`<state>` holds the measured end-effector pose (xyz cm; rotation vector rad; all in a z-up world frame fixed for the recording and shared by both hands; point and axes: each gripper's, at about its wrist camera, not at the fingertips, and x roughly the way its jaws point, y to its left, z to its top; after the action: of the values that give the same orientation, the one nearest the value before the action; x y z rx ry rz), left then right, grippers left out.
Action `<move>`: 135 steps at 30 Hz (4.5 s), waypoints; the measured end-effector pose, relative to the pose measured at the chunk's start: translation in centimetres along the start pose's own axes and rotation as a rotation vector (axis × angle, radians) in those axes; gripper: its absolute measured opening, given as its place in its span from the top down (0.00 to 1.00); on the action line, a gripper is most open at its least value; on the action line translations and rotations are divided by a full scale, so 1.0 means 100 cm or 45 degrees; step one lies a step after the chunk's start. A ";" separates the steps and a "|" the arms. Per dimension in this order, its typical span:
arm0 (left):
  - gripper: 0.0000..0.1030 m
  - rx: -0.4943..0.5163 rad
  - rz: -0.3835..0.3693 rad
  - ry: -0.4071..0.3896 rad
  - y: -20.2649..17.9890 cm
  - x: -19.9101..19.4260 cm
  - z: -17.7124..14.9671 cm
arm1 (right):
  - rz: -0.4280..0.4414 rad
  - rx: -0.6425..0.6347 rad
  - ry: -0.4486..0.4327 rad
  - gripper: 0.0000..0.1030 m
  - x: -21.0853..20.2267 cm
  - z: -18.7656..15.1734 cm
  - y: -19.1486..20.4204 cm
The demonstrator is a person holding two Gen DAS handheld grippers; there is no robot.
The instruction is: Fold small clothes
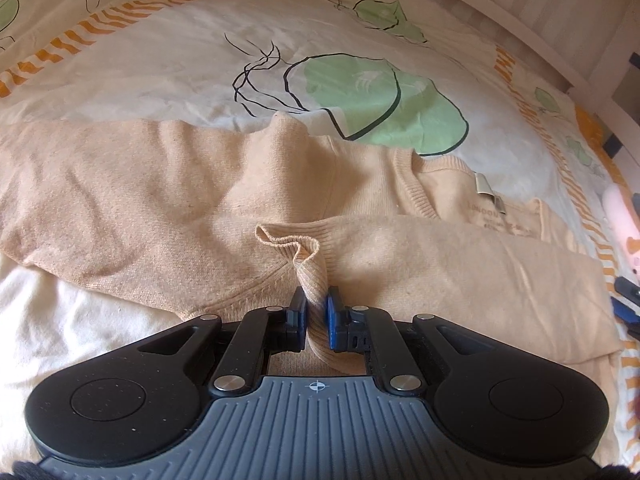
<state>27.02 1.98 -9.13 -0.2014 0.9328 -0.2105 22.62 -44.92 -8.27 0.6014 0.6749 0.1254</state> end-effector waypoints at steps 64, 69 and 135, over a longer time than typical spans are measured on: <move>0.01 0.315 -0.075 -0.127 -0.043 0.009 -0.027 | -0.296 -0.337 -0.001 0.90 0.009 0.002 0.027; 0.01 0.313 -0.082 -0.123 -0.042 0.007 -0.026 | -0.425 -0.365 0.000 0.94 0.011 -0.006 0.015; 0.01 -0.338 0.210 -0.392 0.199 -0.077 -0.014 | 0.236 -0.376 0.244 0.71 0.107 -0.118 0.271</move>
<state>23.24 23.00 -9.24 -0.3890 0.6636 0.0971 25.82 -13.71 -6.25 0.3684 0.7682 0.4522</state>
